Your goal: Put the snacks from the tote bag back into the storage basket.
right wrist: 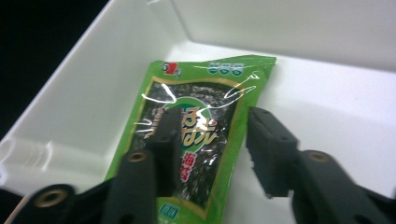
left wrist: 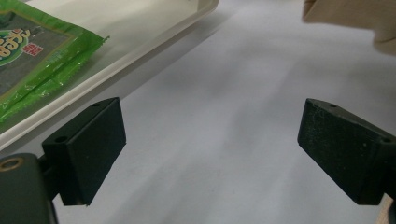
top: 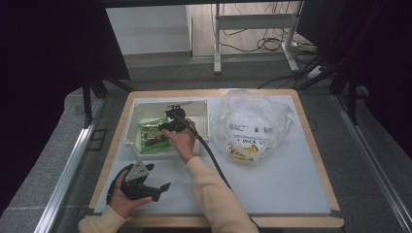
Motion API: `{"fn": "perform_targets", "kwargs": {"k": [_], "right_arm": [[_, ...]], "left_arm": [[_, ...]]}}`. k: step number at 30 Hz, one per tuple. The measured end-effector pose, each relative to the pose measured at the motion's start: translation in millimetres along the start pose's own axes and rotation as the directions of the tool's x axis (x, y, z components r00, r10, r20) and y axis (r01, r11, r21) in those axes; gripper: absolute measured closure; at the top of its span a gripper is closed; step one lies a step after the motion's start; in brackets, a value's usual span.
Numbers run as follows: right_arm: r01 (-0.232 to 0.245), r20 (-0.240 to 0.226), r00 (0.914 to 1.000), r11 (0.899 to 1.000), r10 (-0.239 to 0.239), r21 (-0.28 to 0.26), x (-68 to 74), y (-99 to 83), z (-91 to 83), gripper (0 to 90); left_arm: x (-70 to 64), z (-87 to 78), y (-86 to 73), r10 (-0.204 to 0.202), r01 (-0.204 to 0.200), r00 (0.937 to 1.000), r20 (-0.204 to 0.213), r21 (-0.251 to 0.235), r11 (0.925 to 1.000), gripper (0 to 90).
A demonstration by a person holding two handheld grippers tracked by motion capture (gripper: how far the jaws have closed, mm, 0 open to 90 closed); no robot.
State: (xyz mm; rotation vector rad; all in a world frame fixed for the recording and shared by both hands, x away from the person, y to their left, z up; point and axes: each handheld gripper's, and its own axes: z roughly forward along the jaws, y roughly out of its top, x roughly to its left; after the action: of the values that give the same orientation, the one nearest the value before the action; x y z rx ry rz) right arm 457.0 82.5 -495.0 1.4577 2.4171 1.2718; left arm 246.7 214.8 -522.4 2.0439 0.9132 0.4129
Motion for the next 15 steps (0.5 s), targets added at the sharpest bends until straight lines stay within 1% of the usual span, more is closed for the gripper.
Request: {"fn": "perform_targets", "kwargs": {"k": [1,2,3,7,8,9,11,12,13,15], "right_arm": [[0.000,0.000,1.0000,1.000,0.000,0.000,0.0,0.0,0.0,52.7],[0.010,-0.002,1.0000,1.000,-0.010,0.001,-0.3,0.5,-2.7,51.4],[0.014,-0.014,0.9998,1.000,-0.014,-0.009,-0.3,1.1,-6.6,49.6],[0.070,-0.028,0.9971,0.997,-0.070,-0.024,-2.6,2.1,-20.9,46.3],[0.080,-0.034,0.9961,0.996,-0.081,-0.033,-3.1,1.9,-23.6,45.7],[0.100,-0.042,0.9940,0.994,-0.101,-0.040,-3.7,1.9,-28.3,45.5],[0.110,-0.058,0.9919,0.992,-0.113,-0.053,-3.9,1.8,-36.1,45.0],[0.126,-0.065,0.9893,0.989,-0.131,-0.075,-3.7,1.8,-44.7,45.0],[0.126,-0.065,0.9893,0.989,-0.131,-0.075,-3.7,1.8,-44.7,45.0],[0.143,-0.068,0.9865,0.986,-0.148,-0.084,-4.4,0.9,-53.6,44.7]], "left_arm": [[0.1,-0.1,0.0,-0.001,0.001,1.0000,0.000,0.000,1.0000,7.9],[0.3,-0.2,0.0,-0.002,0.002,1.0000,-0.001,-0.001,1.0000,8.0],[0.4,-0.3,-0.1,-0.002,0.002,1.0000,-0.002,0.000,1.0000,7.9],[0.6,-0.3,-0.2,0.000,0.000,1.0000,-0.005,0.002,1.0000,7.9],[0.7,-0.1,-0.2,0.001,-0.001,1.0000,-0.006,0.004,1.0000,7.9],[0.7,0.2,-0.3,0.003,-0.003,1.0000,-0.007,0.006,1.0000,7.9],[0.4,0.9,-0.4,0.007,-0.006,0.9999,-0.009,0.010,0.9999,7.9],[0.3,1.1,-0.4,0.008,-0.007,0.9999,-0.010,0.011,0.9999,7.9],[0.2,1.2,-0.4,0.008,-0.008,0.9999,-0.012,0.012,0.9999,7.9],[0.0,1.2,-0.6,0.009,-0.009,0.9999,-0.015,0.013,0.9999,7.9]]}}
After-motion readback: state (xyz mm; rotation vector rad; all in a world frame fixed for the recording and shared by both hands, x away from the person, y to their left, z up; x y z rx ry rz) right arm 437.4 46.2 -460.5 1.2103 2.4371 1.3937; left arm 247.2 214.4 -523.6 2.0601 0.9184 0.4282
